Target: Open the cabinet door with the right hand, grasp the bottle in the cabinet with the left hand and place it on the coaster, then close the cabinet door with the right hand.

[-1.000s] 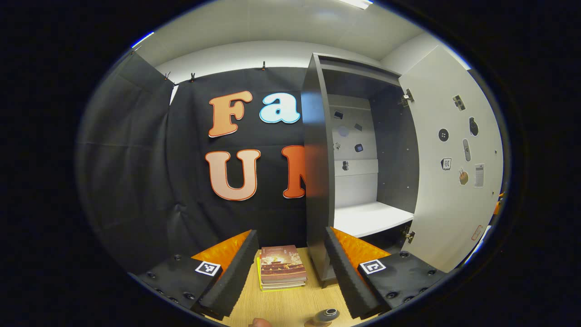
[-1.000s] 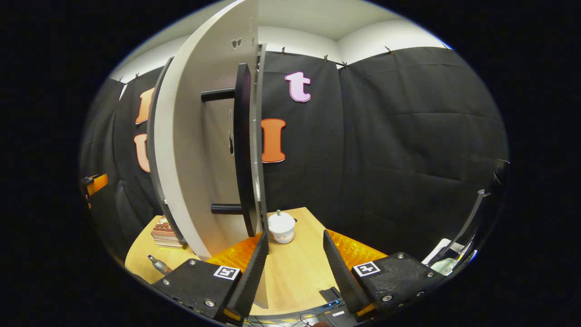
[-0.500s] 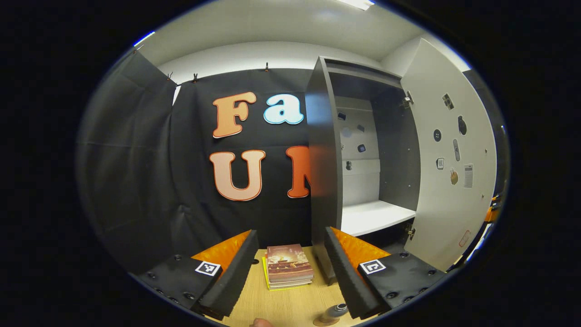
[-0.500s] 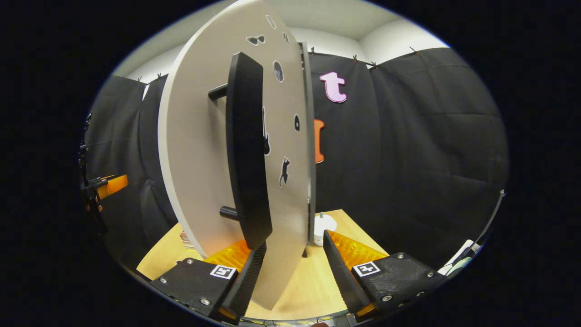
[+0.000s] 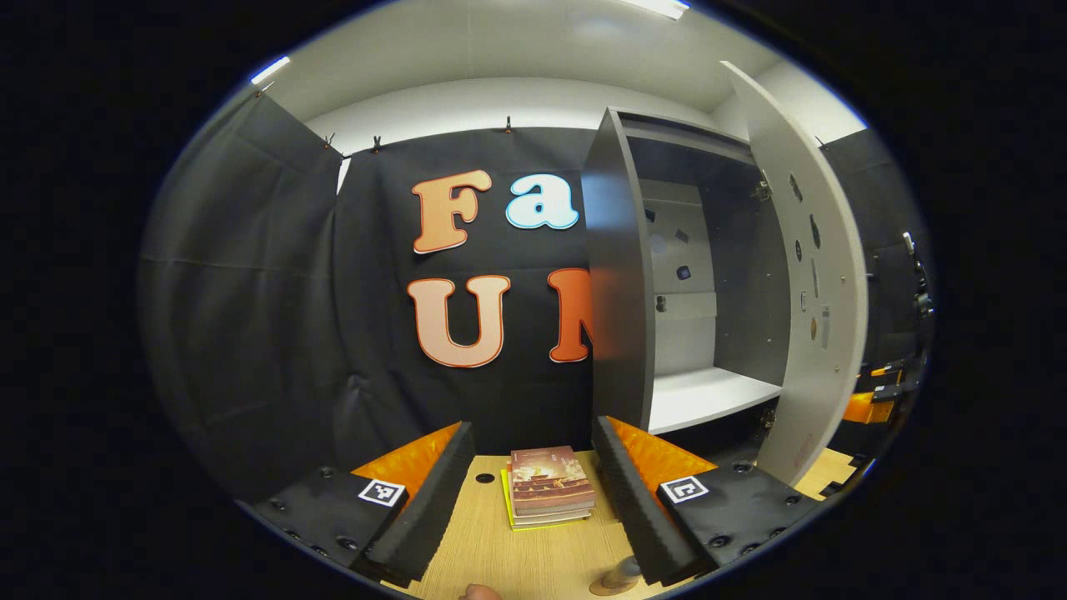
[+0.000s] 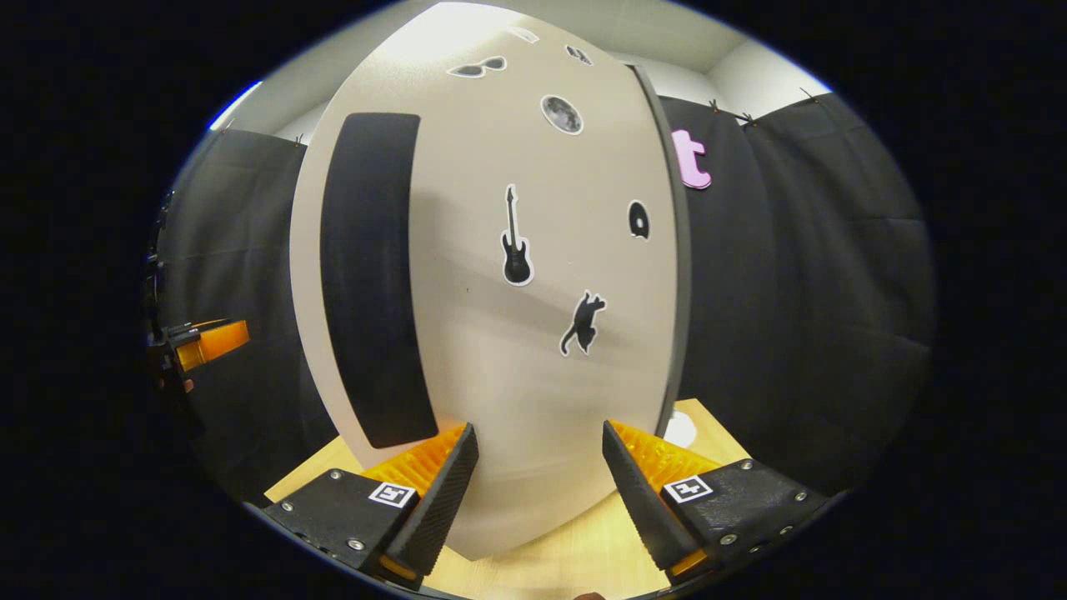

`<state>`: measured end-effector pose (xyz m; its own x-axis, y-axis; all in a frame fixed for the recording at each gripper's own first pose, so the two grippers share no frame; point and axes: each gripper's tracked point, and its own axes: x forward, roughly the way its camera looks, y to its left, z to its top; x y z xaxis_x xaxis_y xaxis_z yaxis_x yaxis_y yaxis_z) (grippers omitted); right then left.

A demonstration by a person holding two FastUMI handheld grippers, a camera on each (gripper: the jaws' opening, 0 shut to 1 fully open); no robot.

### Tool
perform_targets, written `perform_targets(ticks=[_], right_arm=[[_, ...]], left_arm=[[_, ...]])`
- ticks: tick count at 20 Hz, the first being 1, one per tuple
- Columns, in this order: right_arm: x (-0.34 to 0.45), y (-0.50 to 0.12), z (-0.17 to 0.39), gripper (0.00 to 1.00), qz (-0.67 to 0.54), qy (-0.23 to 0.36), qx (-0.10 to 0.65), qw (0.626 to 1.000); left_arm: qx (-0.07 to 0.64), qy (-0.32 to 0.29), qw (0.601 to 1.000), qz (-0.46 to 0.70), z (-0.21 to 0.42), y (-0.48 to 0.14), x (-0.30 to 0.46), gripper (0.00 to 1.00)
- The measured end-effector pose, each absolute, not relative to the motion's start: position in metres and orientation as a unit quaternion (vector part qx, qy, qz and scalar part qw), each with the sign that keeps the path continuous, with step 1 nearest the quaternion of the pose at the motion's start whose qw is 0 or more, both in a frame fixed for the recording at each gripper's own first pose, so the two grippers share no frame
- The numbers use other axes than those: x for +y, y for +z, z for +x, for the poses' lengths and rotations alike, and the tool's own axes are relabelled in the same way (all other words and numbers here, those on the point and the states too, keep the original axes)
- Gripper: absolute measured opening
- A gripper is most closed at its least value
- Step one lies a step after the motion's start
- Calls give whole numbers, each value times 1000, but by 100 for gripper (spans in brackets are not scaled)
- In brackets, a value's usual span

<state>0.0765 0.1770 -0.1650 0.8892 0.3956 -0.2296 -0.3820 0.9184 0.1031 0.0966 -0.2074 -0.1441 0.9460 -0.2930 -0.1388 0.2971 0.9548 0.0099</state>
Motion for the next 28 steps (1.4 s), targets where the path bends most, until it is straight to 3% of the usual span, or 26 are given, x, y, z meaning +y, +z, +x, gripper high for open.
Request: perform_targets(ticks=[1,2,28], right_arm=[[182,-166,82,99,27,206,120,971],[189,-168,89,93,26,209,119,970],[214,-174,117,93,27,182,123,975]], left_arm=[[68,-146,987,15,97,-144,-206,95],[68,-143,987,15,96,-144,-204,95],[83,-81,993,26,95,-152,-175,95]])
